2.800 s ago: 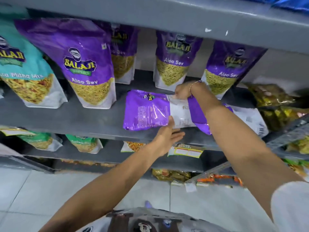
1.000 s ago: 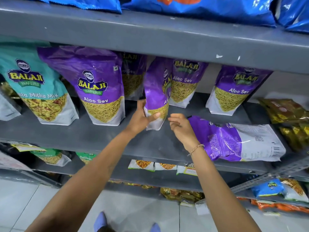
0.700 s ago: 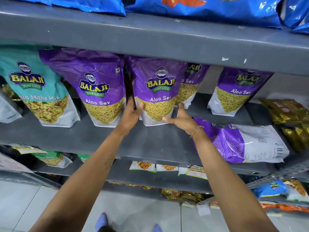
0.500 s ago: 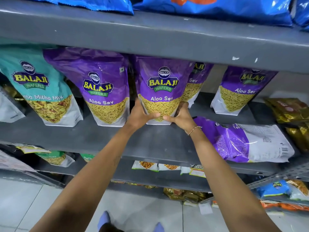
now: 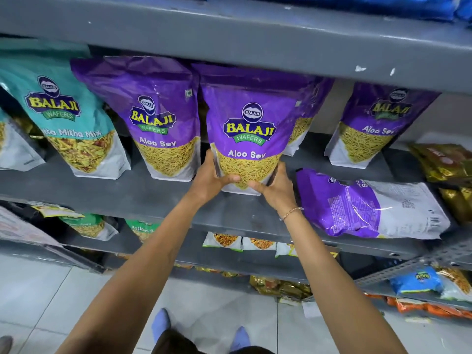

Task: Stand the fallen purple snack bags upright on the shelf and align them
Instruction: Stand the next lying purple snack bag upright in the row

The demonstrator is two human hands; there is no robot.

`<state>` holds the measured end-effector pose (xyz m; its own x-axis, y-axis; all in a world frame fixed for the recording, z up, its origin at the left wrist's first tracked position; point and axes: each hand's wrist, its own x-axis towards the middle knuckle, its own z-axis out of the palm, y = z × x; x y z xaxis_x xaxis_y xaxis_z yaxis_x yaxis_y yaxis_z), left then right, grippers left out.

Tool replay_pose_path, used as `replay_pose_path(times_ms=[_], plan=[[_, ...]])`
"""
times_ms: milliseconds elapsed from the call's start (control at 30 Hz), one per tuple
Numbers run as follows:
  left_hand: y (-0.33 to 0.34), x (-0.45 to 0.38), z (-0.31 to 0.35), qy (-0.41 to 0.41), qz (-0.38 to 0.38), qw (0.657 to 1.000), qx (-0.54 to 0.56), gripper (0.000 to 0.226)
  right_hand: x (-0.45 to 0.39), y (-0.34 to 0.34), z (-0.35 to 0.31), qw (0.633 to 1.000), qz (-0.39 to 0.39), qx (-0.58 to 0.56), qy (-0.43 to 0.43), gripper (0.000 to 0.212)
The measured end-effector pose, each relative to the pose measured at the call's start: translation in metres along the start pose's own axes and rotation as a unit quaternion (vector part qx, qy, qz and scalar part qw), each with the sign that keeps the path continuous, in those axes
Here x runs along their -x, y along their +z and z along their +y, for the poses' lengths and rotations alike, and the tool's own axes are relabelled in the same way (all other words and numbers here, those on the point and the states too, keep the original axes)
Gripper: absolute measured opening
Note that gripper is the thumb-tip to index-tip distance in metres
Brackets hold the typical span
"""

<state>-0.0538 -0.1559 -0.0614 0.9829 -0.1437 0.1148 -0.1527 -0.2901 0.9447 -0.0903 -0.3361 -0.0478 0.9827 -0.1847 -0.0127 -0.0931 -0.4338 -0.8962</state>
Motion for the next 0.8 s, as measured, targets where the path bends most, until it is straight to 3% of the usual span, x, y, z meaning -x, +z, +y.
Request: replay_pose_path(times_ms=[100, 200, 267, 333, 433, 500, 600, 733, 800], plan=[[0.009, 0.015, 0.004, -0.006, 0.031, 0.997, 0.071, 0.079, 0.008, -0.008, -0.003, 1.0, -0.024, 0.012, -0.004, 0.071], [0.033, 0.047, 0.014, -0.027, 0.196, 0.978, 0.065, 0.049, 0.014, -0.033, -0.009, 0.996, 0.003, 0.054, -0.077, 0.067], [0.056, 0.073, 0.028, -0.021, 0.22, 0.974, 0.051, 0.026, 0.011, -0.066, -0.011, 0.991, 0.016, 0.1, -0.084, 0.051], [0.082, 0.09, 0.05, -0.004, 0.146, 0.989, 0.037, 0.009, 0.003, -0.106, -0.009, 0.985, 0.017, 0.146, -0.087, 0.035], [0.129, 0.103, 0.083, -0.037, -0.033, 0.991, 0.126, 0.014, -0.014, -0.172, 0.007, 0.968, 0.039, 0.238, -0.064, 0.021], [0.161, 0.113, 0.1, -0.083, -0.187, 0.958, 0.201, 0.016, -0.026, -0.215, 0.022, 0.958, 0.028, 0.286, -0.01, 0.02], [0.207, 0.128, 0.113, -0.164, -0.373, 0.876, 0.259, 0.022, -0.037, -0.265, 0.045, 0.939, 0.022, 0.33, 0.092, 0.024], [0.249, 0.132, 0.118, -0.285, -0.389, 0.805, 0.345, 0.015, -0.04, -0.277, 0.061, 0.9, -0.027, 0.397, 0.179, 0.051], [0.269, 0.126, 0.12, -0.31, -0.349, 0.819, 0.335, 0.022, -0.039, -0.277, 0.07, 0.875, -0.056, 0.452, 0.163, 0.062]])
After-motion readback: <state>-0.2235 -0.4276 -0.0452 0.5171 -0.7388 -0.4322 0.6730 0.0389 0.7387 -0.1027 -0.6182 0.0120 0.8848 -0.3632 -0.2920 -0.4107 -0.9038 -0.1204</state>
